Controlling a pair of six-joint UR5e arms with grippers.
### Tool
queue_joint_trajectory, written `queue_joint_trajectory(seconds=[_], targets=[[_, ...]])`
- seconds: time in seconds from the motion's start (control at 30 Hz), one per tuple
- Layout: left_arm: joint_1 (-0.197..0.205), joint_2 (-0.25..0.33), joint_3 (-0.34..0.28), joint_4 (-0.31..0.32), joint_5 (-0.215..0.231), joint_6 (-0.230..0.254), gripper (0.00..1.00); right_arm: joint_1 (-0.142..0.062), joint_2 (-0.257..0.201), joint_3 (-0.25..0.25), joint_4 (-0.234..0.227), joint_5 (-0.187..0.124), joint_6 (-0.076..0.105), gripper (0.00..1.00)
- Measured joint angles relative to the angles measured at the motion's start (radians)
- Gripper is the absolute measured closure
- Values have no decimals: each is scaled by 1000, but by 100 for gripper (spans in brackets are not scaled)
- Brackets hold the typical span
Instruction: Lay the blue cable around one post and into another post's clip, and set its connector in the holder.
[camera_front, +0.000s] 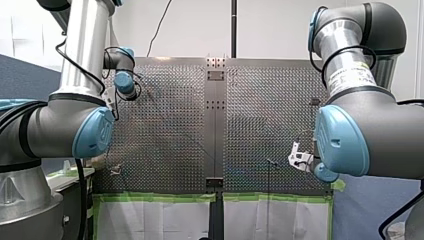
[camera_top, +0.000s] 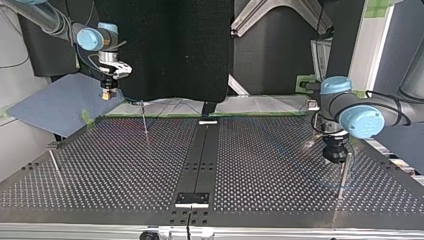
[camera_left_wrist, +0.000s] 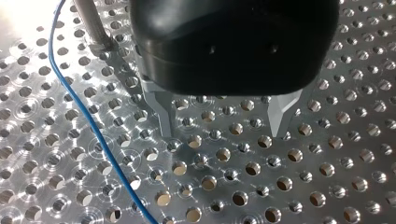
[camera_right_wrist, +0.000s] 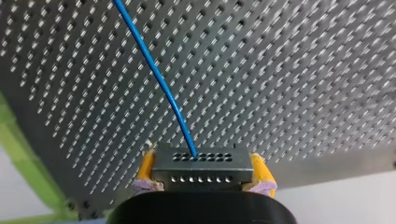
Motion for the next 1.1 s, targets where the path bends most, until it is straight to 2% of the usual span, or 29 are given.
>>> queue_joint_trajectory(seconds=[0.13,0.23,0.33,0.53,0.67,0.87,1.1], targets=[[0,0,0,-1,0,0,0,0,-37,0,20,-4,-5,100],[0,0,0,-2,-1,-1,0,0,-66,9,31,7,-20,100],[0,0,0,-6,-11,-1,0,-2,-95,21,29,21,-33,100],[-1,0,-6,-14,-47,-3,0,-6,-133,32,20,31,-45,100],[1,0,-35,7,-58,-23,0,-7,-111,33,0,34,-53,100],[0,0,-58,43,-59,-54,0,-5,-59,33,-39,36,-57,100],[-1,0,-64,26,-59,-64,0,-2,-16,33,-46,35,-59,100]])
